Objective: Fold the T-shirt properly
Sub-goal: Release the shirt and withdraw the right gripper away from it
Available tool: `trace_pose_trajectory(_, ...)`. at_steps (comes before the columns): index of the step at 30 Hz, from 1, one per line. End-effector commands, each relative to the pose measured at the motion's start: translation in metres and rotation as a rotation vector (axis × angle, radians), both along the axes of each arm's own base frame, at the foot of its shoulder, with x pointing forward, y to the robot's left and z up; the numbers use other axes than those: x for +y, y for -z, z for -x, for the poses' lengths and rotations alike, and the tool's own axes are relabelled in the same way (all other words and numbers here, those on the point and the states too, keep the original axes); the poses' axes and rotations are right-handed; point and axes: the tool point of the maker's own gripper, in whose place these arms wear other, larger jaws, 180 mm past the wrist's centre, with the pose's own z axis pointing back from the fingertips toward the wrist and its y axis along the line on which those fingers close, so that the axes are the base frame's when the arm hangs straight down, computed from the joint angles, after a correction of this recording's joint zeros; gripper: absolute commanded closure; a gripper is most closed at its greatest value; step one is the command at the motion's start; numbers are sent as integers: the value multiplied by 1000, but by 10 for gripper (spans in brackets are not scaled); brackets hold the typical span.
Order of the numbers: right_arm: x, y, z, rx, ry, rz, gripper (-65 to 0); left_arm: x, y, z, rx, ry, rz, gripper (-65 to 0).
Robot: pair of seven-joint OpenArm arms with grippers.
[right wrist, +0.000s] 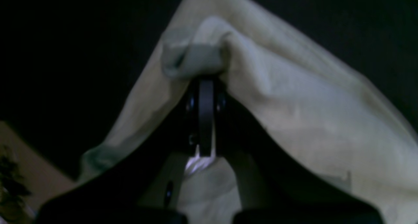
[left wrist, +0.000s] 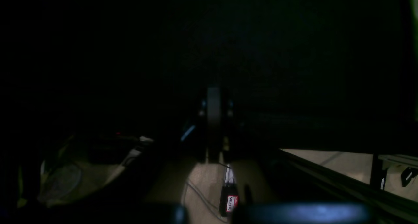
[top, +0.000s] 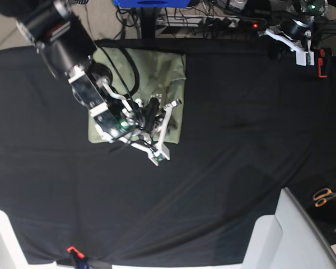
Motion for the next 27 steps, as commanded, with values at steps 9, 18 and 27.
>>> trace_pose_trajectory(9, -7, -16, -38, -129, -53, 37, 0, 5, -8, -4, -33, 7, -11, 0)
trace_pose_trajectory(18, 0, -61, -33, -182, -60, -19, 0, 3, -8, -16, -50, 6, -1, 0)
trace_pose_trajectory(27, -83, -77, -76, -249, 124, 28, 0, -34, -3, -28, -53, 102, 48, 0)
